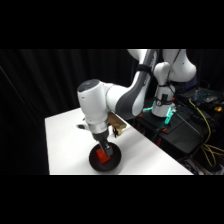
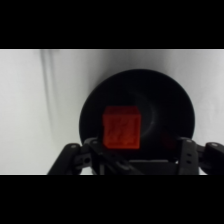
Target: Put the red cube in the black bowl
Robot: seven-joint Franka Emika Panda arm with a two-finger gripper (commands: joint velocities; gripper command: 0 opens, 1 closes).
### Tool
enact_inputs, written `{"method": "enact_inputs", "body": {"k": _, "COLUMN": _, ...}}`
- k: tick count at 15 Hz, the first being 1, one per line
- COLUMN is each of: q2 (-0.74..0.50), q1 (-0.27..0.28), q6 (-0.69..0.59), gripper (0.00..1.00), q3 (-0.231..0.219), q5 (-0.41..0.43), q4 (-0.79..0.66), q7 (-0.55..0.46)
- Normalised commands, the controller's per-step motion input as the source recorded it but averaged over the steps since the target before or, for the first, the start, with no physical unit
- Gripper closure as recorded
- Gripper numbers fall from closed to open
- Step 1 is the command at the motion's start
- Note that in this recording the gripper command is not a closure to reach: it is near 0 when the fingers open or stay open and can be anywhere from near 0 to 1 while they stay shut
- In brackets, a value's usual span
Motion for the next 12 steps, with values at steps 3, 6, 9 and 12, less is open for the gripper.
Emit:
{"method": "enact_inputs", "body": {"k": 3, "q2": -0.21, "q1": 0.003, "q6": -0.15, "gripper": 0.00, "q3": -0.033, "q5": -0.040, "q4": 0.05, "q7": 0.02}}
{"method": "enact_inputs", "body": {"k": 6, "q2": -0.46, "q1": 0.080, "q6": -0.42, "gripper": 0.00, "q3": -0.077, "q5": -0.117, "q4": -0.01, "q7": 0.19}}
{"method": "enact_inputs", "body": {"k": 9, "q2": -0.39, "q1": 0.044, "q6": -0.53, "gripper": 0.00, "q3": -0.053, "q5": -0.129, "q4": 0.14, "q7": 0.19}}
{"method": "enact_inputs", "body": {"k": 12, "q2": -0.17, "q1": -0.007, "q6": -0.52, "gripper": 0.00, "q3": -0.019, "q5": -0.124, "q4": 0.31, "q7": 0.11}}
